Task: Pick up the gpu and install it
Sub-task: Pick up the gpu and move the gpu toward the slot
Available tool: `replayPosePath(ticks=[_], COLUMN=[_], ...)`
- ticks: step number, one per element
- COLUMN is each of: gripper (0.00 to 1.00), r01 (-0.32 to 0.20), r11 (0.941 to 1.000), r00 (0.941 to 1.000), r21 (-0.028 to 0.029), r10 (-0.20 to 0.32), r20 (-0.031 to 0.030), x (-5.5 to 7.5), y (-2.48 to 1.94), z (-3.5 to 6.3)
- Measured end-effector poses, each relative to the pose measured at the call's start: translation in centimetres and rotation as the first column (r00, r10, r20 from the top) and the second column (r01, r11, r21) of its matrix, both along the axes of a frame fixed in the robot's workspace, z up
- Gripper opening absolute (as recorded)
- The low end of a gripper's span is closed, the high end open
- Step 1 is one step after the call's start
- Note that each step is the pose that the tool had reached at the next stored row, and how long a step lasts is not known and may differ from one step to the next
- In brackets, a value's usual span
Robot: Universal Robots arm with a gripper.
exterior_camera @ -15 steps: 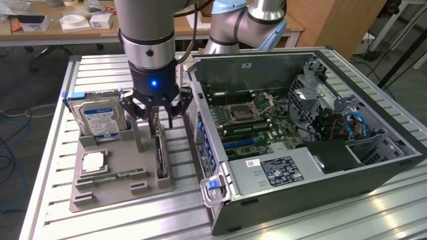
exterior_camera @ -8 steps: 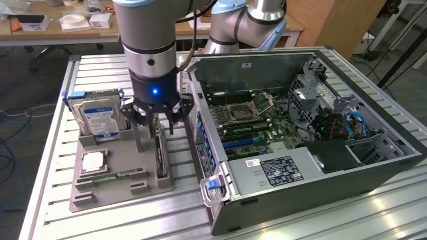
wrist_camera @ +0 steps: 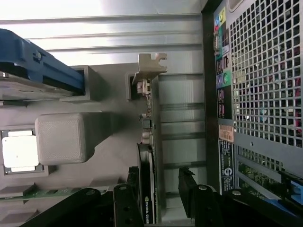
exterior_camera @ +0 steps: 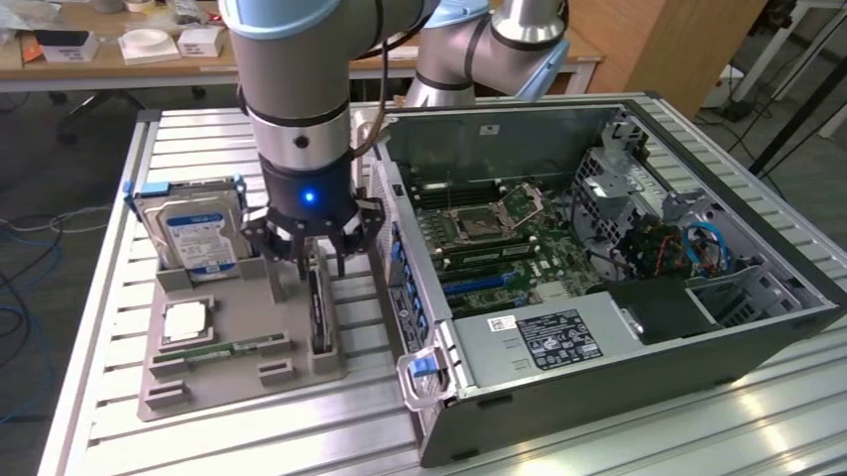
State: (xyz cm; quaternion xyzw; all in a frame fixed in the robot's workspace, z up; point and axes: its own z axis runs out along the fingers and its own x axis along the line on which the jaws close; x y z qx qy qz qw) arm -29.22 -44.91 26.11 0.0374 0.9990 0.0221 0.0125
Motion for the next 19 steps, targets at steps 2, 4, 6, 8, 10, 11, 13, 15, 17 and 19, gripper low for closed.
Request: replayPosePath(ticks=[2,4,6,8,10,11,13,15,17,19], gripper=[0.47,0.47,0.47,0.47,0.47,0.47,0.47,0.47,0.47,0.47], r01=[0.0,0.0,0.0,0.0,0.0,0.0,0.0,0.0,0.0,0.0], r11=[1.0,1.0,1.0,1.0,1.0,1.0,1.0,1.0,1.0,1.0], r00=[1.0,1.0,1.0,1.0,1.0,1.0,1.0,1.0,1.0,1.0], r21=[0.0,-0.0001,0.0,0.0,-0.0001,-0.0002,0.0001,0.0002,0.0,0.0], r10=[0.0,0.0,0.0,0.0,0.0,0.0,0.0,0.0,0.0,0.0], r20=[0.0,0.0,0.0,0.0001,-0.0001,-0.0001,0.0001,0.0002,0.0001,0.0], x=[0.0,0.0,-0.1,-0.2,-0.3,-0.4,-0.5,-0.6,-0.7,-0.8], y=[-0.03,-0.08,-0.17,-0.23,-0.3,-0.32,-0.4,-0.47,-0.53,-0.59], z=[-0.26,-0.54,-0.77,-1.02,-1.29,-1.43,-1.71,-1.98,-2.22,-2.45])
